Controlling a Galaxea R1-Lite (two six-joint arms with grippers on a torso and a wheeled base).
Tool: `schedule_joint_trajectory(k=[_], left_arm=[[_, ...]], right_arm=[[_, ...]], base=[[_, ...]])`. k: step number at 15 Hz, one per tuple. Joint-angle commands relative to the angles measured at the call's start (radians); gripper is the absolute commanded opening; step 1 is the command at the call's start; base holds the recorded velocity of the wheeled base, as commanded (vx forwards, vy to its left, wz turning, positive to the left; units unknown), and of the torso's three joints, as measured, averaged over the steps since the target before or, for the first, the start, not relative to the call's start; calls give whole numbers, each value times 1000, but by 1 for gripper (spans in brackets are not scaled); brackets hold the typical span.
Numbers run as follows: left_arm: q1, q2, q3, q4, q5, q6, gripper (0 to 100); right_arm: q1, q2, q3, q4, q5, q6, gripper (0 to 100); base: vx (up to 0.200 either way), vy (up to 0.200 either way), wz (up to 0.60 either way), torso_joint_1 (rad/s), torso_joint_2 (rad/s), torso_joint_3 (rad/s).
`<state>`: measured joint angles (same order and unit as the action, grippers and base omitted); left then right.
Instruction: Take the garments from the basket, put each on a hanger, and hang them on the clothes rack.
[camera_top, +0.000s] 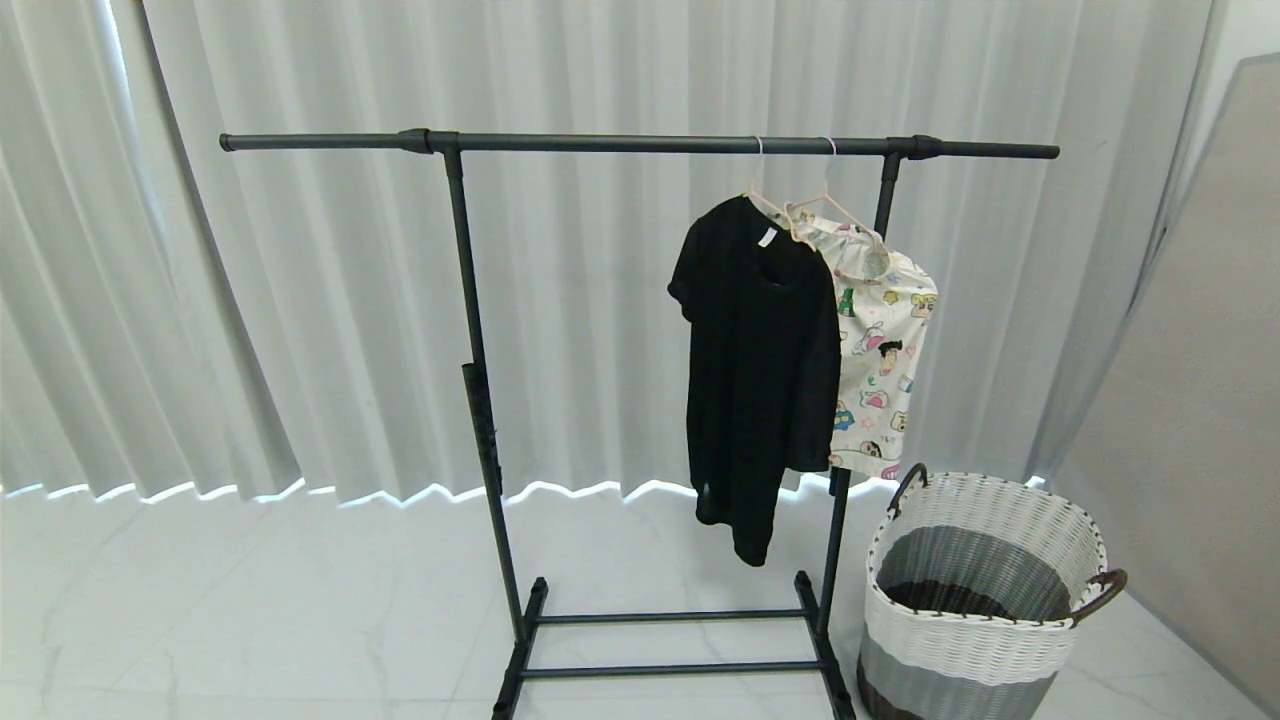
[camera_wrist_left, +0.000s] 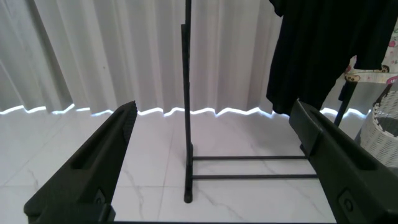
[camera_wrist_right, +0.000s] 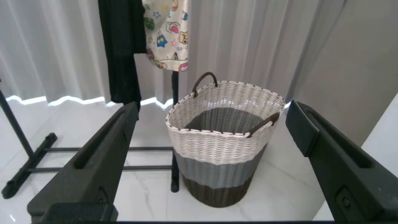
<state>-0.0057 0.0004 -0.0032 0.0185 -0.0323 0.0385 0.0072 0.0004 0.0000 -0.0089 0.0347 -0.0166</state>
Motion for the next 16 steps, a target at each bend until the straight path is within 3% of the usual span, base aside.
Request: schedule_joint_trajectory(k=[1,16], left_arm=[[0,0,0,0,0,0,100],[0,0,0,0,0,0,100]], right_arm=[[0,0,0,0,-1,1,100],[0,0,0,0,-1,0,100]], base=[[0,0,0,0,0,0],[0,0,0,0,0,0]])
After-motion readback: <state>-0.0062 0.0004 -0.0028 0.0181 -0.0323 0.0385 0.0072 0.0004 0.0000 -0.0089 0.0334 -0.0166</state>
